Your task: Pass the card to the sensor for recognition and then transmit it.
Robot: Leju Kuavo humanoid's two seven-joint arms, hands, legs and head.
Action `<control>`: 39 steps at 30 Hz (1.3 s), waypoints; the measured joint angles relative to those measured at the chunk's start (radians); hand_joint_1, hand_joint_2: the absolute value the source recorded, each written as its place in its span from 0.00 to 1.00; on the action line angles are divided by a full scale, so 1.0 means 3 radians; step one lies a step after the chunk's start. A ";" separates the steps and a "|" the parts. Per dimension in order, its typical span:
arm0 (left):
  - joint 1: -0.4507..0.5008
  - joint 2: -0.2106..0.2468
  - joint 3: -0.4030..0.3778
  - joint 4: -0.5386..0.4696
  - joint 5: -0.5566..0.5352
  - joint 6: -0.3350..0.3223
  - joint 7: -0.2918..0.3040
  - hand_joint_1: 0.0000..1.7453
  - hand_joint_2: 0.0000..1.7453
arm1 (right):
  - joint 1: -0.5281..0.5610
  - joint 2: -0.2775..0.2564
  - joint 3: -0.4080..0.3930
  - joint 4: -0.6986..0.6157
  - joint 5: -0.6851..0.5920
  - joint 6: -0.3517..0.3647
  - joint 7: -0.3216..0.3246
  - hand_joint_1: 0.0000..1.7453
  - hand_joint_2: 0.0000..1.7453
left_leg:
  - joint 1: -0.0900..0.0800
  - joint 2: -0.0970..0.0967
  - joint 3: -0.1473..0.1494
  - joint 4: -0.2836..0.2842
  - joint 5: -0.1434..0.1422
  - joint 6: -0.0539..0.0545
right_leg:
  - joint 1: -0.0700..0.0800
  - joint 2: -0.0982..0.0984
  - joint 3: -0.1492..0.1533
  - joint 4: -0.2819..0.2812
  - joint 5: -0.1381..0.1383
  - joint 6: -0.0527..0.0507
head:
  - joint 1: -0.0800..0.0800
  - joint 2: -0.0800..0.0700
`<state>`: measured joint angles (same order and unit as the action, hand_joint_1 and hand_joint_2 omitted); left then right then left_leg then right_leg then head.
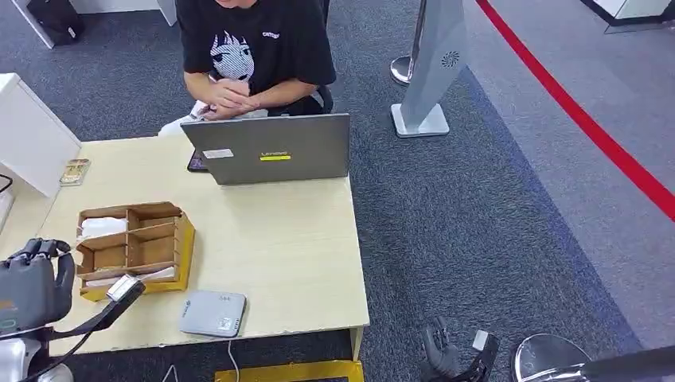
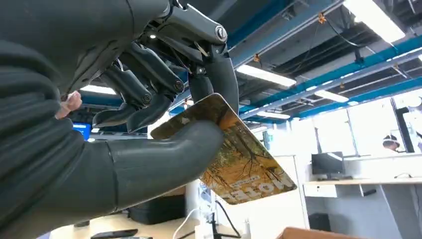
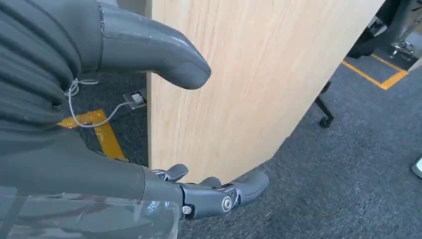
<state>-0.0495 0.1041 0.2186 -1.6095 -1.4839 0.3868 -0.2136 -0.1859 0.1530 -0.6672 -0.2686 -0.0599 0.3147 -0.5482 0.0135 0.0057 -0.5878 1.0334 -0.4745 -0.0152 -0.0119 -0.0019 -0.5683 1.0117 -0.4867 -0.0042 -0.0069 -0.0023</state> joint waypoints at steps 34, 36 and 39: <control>-0.0823 0.0408 -0.0164 0.0203 0.0078 -0.0474 0.0189 0.00 1.00 | -0.0074 0.0090 0.0097 0.0004 0.0055 -0.0029 0.0062 0.00 1.00 | 0.0001 0.0002 -0.0002 0.0000 0.0008 -0.0008 | 0.0001 0.0003 -0.0005 0.0007 0.0006 -0.0008 | 0.0001 0.0000; -0.0700 0.0366 -0.0164 0.0057 0.0189 -0.0351 0.0135 0.00 1.00 | -0.0068 0.0090 0.0097 0.0004 0.0032 -0.0022 0.0046 0.00 1.00 | 0.0000 0.0002 -0.0002 0.0000 0.0008 -0.0007 | 0.0000 0.0004 -0.0005 0.0007 0.0006 -0.0008 | 0.0001 0.0000; -0.0378 0.0207 -0.0164 -0.0289 0.0531 -0.0114 -0.0046 0.00 1.00 | -0.0045 0.0090 0.0083 0.0004 -0.0023 -0.0008 0.0011 0.00 1.00 | -0.0001 0.0003 -0.0003 0.0000 0.0004 -0.0007 | 0.0000 0.0004 -0.0005 0.0006 0.0005 -0.0008 | 0.0003 0.0000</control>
<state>-0.1630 0.1662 0.1694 -1.6962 -1.3247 0.3526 -0.2274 -0.1994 0.1801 -0.6424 -0.2674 -0.0668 0.3124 -0.5448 0.0132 0.0066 -0.5887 1.0334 -0.4734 -0.0172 -0.0120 -0.0006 -0.5697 1.0135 -0.4853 -0.0065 -0.0061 -0.0023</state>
